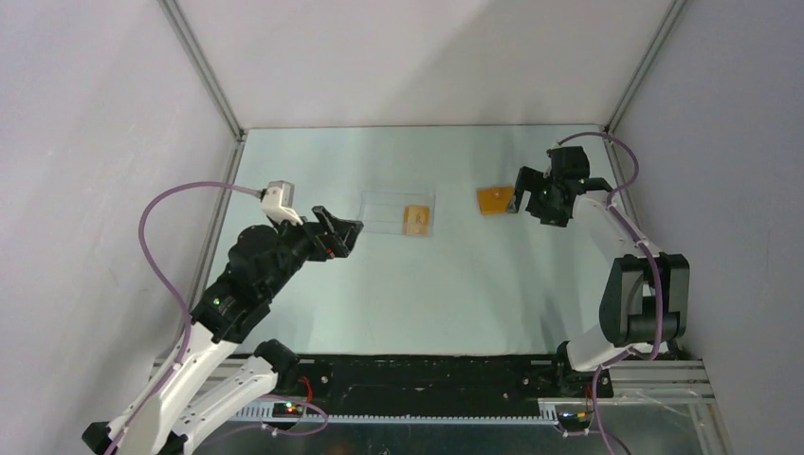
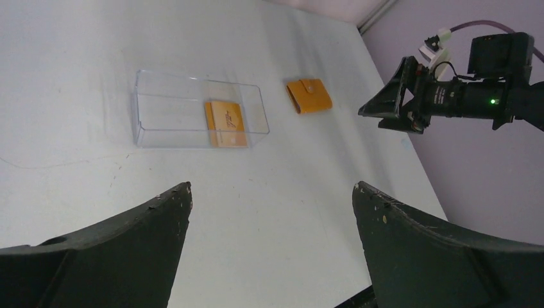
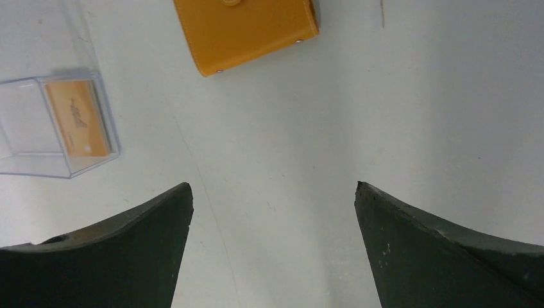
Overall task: Put the credit cards into the card holder
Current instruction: Move the card holder to the center of the board.
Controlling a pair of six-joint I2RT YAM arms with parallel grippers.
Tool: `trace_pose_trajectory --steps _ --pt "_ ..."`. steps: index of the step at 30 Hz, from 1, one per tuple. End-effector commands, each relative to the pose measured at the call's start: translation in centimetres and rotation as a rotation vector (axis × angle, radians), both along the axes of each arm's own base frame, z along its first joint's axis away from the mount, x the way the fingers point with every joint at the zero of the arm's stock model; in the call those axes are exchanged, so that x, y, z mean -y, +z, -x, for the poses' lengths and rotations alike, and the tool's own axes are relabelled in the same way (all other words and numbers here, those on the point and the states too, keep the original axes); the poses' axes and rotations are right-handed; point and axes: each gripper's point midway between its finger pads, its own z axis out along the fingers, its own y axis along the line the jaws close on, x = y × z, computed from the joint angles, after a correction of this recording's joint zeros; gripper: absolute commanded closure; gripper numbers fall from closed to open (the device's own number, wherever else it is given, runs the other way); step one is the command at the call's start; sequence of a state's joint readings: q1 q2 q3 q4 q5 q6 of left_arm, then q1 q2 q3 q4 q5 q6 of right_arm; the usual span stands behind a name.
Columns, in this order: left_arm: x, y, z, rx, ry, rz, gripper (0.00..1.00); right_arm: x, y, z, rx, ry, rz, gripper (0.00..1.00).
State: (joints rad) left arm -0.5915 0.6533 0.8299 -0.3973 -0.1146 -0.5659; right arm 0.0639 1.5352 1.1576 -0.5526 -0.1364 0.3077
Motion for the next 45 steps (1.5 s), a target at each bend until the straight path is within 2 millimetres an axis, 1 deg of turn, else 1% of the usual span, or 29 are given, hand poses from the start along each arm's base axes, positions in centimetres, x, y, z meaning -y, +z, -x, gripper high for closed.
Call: trace_pose_trajectory --steps 1,3,7,8,9,10,11,12,13,14,15,17,21,22,23,24,25,28,29,32,34,36,37,38,40,42,43,44,45 --pt "-0.8 0.4 -0.4 0.035 0.037 -0.013 0.0 1.2 0.8 -1.7 0.013 -0.017 0.073 0.0" --pt "-0.4 0.4 -0.2 0.03 0.017 -0.009 0.0 1.5 0.4 -2.0 -0.02 -0.025 0.075 0.0" --pt "0.8 -0.2 -0.1 -0.003 -0.041 -0.004 0.0 2.0 -0.3 -3.5 -0.061 -0.04 0.06 0.0" --pt "1.1 -0.4 -0.1 -0.011 -0.052 -0.006 0.0 1.9 -0.6 -4.3 -0.069 -0.04 0.05 0.0" --pt "1.5 -0.6 0.0 -0.025 -0.072 -0.006 0.0 2.1 -0.8 -4.5 -0.082 -0.046 0.044 0.0" --pt "1.7 -0.8 0.0 -0.032 -0.082 -0.007 0.0 2.2 -1.1 -5.5 -0.091 -0.048 0.038 0.0" --pt "2.0 -1.0 0.1 -0.042 -0.097 -0.006 0.0 2.3 -1.3 -5.7 -0.107 -0.05 0.038 0.0" --pt "2.2 -1.1 0.2 -0.048 -0.111 -0.003 0.0 2.4 -1.6 -6.8 -0.115 -0.051 0.035 0.0" --pt "2.5 -1.2 0.5 -0.056 -0.133 0.002 0.0 2.4 -2.0 -6.8 -0.144 -0.049 0.035 0.0" --pt "2.7 -1.3 0.7 -0.058 -0.146 0.006 0.0 2.2 -2.3 -7.9 -0.151 -0.042 0.028 0.0" --pt "2.8 -1.3 0.8 -0.057 -0.151 0.01 0.01 2.2 -2.6 -7.8 -0.176 -0.038 0.024 0.0" --pt "2.8 -1.3 1.0 -0.057 -0.158 0.021 0.01 2.2 -3.1 -9.5 -0.192 -0.04 0.023 0.0" --pt "2.8 -1.8 1.3 -0.056 -0.16 0.04 0.01 1.7 -4.0 -11.5 -0.198 -0.039 0.001 0.0" --pt "2.8 -1.8 1.4 -0.055 -0.162 0.042 0.0 1.4 -4.2 -11.6 -0.209 -0.033 -0.012 0.03" --pt "2.8 -2.1 1.4 -0.06 -0.162 0.04 0.0 1.2 -4.5 -12.4 -0.21 -0.029 -0.022 0.04" --pt "2.8 -2.2 1.5 -0.061 -0.166 0.04 0.01 0.9 -4.8 -12.4 -0.228 -0.023 -0.024 0.07" --pt "2.8 -2.5 1.5 -0.065 -0.166 0.038 0.01 0.6 -5.2 -13.1 -0.232 -0.017 -0.024 0.08" --pt "2.9 -2.8 1.5 -0.075 -0.167 0.041 0.01 -0.1 -6.3 -13.4 -0.275 -0.003 -0.033 0.17" --pt "2.9 -2.7 1.5 -0.076 -0.166 0.045 0.01 -0.7 -6.7 -13.5 -0.282 0.01 -0.05 0.22" --pt "2.9 -2.6 1.5 -0.073 -0.162 0.054 0.0 -1.5 -7.5 -13.2 -0.306 0.026 -0.062 0.28" --pt "3.0 -2.6 1.4 -0.073 -0.163 0.056 0.0 -1.8 -8.4 -12.6 -0.338 0.036 -0.061 0.31" --pt "3.0 -2.6 1.4 -0.073 -0.16 0.058 0.01 -2.3 -9.0 -11.8 -0.369 0.052 -0.063 0.38" --pt "3.0 -2.6 1.4 -0.076 -0.161 0.061 0.0 -2.6 -9.1 -11.4 -0.382 0.062 -0.069 0.44" --pt "3.1 -2.6 1.4 -0.076 -0.163 0.062 0.0 -2.9 -9.2 -10.9 -0.396 0.07 -0.076 0.46" --pt "3.2 -2.6 1.4 -0.079 -0.164 0.065 0.0 -3.3 -9.2 -10.2 -0.411 0.079 -0.08 0.56" --pt "3.2 -2.5 1.3 -0.081 -0.164 0.068 0.01 -3.6 -9.3 -9.3 -0.423 0.082 -0.082 0.77" --pt "3.3 -2.5 1.3 -0.081 -0.165 0.07 0.01 -3.7 -9.2 -9.3 -0.417 0.084 -0.084 0.81" --pt "3.2 -2.4 1.3 -0.082 -0.163 0.074 0.01 -3.9 -9.2 -8.4 -0.428 0.093 -0.089 0.88" --pt "3.3 -2.4 1.3 -0.083 -0.163 0.076 0.01 -4.1 -8.7 -8.3 -0.412 0.101 -0.093 0.91"
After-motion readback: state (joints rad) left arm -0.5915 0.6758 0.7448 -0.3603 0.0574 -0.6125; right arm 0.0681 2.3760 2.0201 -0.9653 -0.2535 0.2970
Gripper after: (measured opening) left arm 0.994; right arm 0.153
